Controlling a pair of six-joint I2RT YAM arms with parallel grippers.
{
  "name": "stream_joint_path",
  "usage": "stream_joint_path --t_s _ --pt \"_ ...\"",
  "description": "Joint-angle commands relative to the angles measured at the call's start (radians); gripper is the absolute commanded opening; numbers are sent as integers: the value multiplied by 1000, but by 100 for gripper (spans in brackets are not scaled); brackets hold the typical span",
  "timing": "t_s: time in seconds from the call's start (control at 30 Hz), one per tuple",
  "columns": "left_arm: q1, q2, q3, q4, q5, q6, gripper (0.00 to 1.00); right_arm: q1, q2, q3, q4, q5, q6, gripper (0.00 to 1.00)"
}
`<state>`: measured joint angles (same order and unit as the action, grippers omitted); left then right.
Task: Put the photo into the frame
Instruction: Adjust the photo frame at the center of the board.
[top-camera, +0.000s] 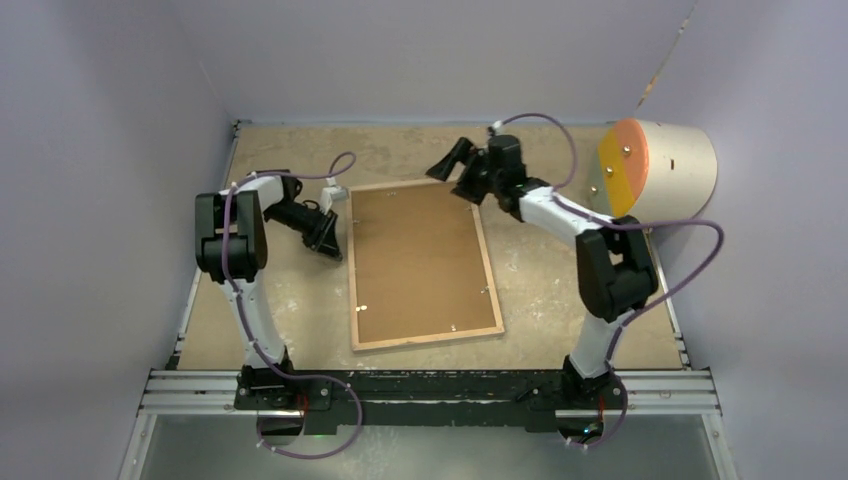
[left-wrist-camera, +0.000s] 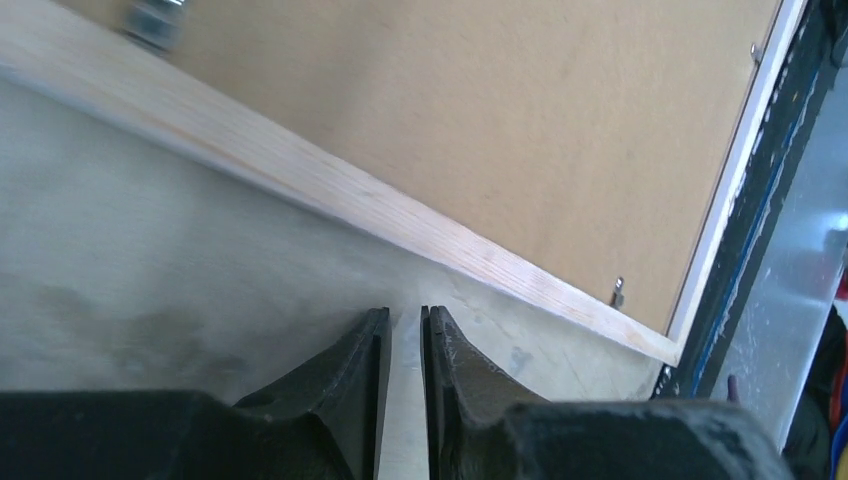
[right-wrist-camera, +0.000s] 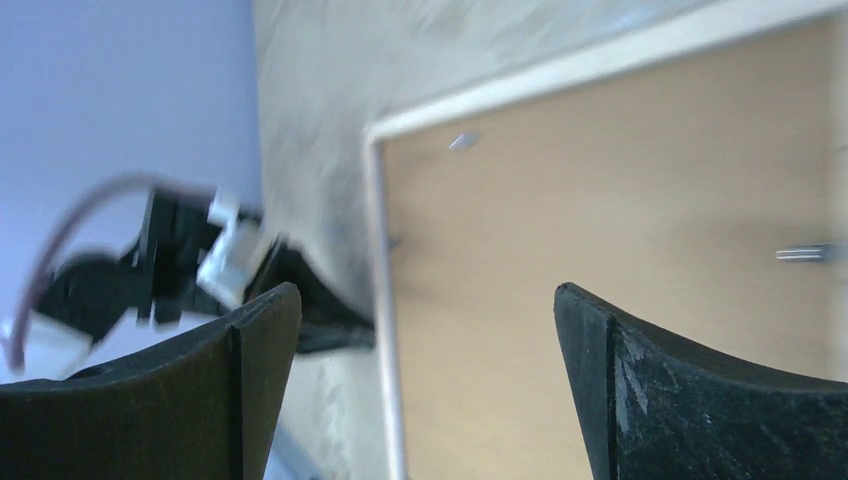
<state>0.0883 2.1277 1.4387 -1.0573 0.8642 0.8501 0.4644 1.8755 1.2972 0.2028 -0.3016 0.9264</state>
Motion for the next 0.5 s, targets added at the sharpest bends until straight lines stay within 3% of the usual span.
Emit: stream_joint_path --t_s 0.0,0.17,0.47 --pt "-58 -101 -104 47 -112 79 23 -118 -109 -89 -138 189 -132 99" --pt "-132 -154 -213 99 -169 74 23 -171 -86 -131 -164 237 -174 99" --pt "-159 -179 -273 114 -173 73 23 -154 85 -24 -120 152 -178 99"
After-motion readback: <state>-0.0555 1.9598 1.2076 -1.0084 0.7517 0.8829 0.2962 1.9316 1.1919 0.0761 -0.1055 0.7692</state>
